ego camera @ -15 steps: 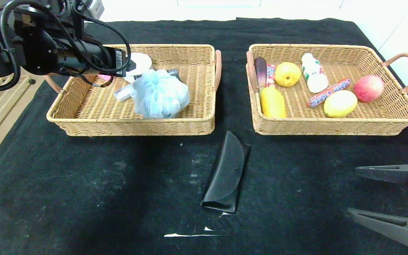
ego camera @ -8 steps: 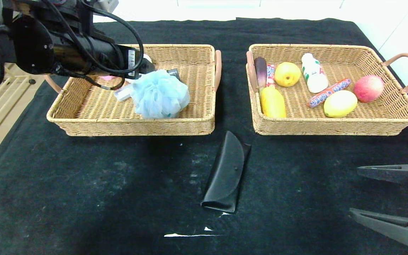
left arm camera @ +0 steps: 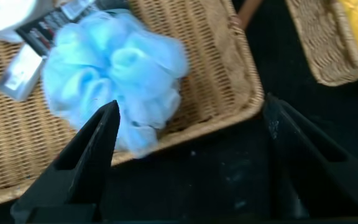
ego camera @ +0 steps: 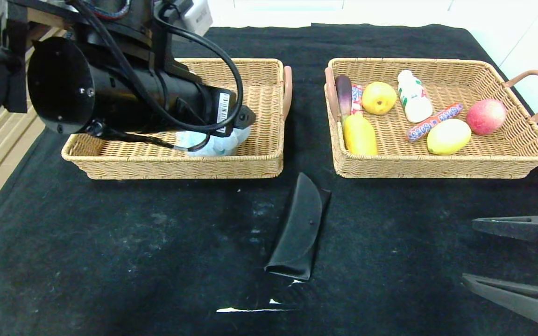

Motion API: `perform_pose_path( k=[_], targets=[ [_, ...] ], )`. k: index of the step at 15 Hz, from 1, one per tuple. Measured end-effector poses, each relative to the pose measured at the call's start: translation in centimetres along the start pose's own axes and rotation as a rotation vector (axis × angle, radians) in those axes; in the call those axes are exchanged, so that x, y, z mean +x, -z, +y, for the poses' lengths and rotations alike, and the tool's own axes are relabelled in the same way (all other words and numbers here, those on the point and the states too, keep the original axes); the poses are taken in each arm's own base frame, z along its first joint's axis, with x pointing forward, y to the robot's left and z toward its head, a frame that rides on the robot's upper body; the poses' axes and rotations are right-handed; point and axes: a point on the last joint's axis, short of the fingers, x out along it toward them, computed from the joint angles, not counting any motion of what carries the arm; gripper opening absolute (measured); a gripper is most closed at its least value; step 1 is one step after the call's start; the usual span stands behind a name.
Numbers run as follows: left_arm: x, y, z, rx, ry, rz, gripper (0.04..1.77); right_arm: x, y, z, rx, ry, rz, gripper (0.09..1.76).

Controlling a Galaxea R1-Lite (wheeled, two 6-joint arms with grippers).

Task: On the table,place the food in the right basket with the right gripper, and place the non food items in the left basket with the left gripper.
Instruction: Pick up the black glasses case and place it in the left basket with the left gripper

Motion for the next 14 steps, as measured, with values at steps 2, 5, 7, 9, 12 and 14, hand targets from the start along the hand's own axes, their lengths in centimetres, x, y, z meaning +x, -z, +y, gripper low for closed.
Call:
perform_pose_path(
  k=[2,5,7,9,12,14],
  targets=[
    [-0.4,0.4,-2.2,0.02,0.037,0.006,1.68,0.0,0.0,0.0,-0.001,0.002,-0.001,1.71],
    [-0.4,0.9,-4.8,0.045,0.066,0.017,1.69,-0.1,-0.1,0.0,-0.003,0.006,-0.005,1.71],
    [-0.1,1.4,-6.1,0.028,0.09,0.033,1.7,-0.3,-0.2,0.0,-0.006,0.009,-0.011,1.71],
    [0.7,2.0,-7.2,0.014,0.102,0.057,1.7,-0.4,-0.2,0.1,-0.009,0.011,-0.016,1.71],
    [1.5,3.6,-9.1,0.047,0.093,0.12,1.7,-0.5,-0.3,0.2,-0.014,0.014,-0.022,1.71],
    [1.7,4.5,-10.5,0.072,0.103,0.166,1.7,-0.6,-0.4,0.2,-0.016,0.014,-0.025,1.71]
  ],
)
